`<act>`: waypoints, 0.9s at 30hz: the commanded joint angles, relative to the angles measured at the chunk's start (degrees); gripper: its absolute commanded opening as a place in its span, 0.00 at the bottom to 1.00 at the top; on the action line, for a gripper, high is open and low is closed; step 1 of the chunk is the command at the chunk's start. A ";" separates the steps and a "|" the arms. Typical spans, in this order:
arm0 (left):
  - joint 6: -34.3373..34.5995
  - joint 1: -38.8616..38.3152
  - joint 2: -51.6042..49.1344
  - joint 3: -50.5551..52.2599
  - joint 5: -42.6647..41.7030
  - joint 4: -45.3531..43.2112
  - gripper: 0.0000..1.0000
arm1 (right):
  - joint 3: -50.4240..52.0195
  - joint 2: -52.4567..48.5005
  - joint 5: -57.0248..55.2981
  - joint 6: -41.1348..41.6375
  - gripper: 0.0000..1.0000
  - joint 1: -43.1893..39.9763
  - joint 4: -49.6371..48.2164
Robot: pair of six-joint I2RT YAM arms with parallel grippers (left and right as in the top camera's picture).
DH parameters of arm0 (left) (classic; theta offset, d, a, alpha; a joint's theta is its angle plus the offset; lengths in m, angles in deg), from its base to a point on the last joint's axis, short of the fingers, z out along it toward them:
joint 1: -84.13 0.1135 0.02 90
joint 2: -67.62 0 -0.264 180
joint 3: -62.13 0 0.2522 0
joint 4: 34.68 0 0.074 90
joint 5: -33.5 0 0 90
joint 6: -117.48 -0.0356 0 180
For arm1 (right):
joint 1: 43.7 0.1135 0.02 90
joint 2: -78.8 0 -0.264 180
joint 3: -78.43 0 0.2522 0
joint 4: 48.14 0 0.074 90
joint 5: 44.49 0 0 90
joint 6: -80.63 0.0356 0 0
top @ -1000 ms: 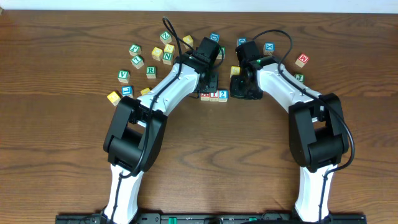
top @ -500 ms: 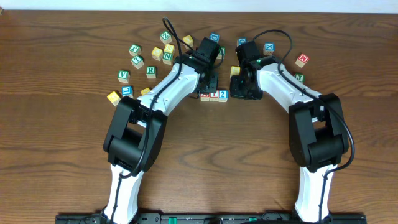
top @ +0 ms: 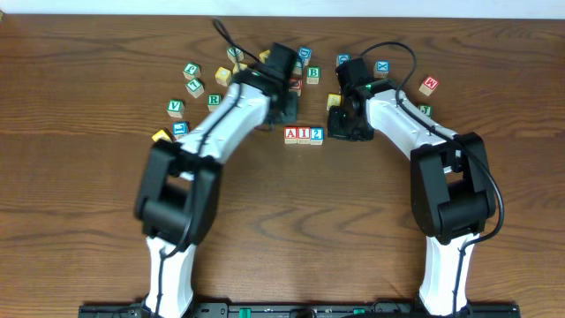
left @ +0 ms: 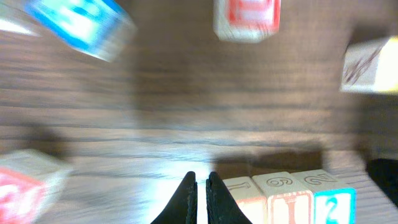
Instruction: Spell out AI2
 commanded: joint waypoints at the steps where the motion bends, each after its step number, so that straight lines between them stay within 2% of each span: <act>1: -0.31 2.75 8.94 -2.54 0.74 1.03 0.08 | 0.59 2.91 -0.42 0.39 0.02 -1.29 -0.09; 6: 0.13 5.49 14.29 -2.54 0.74 5.88 0.08 | 0.59 6.45 1.53 -3.41 0.03 -1.07 -0.11; 11: 1.62 8.24 14.93 -2.54 0.76 10.12 0.08 | 0.59 10.51 1.70 -5.49 0.08 -0.15 -0.37; 16: 3.52 10.27 14.93 -2.54 0.70 12.85 0.08 | 0.59 14.05 4.48 -5.99 0.19 -0.09 -1.27; 21: 3.52 12.41 14.93 -2.54 0.79 14.10 0.08 | 0.59 13.62 12.57 -6.60 0.21 1.55 -4.33; 27: 3.69 19.45 15.93 -2.56 0.74 15.72 0.08 | 0.59 10.58 12.44 -4.02 0.22 6.95 -9.75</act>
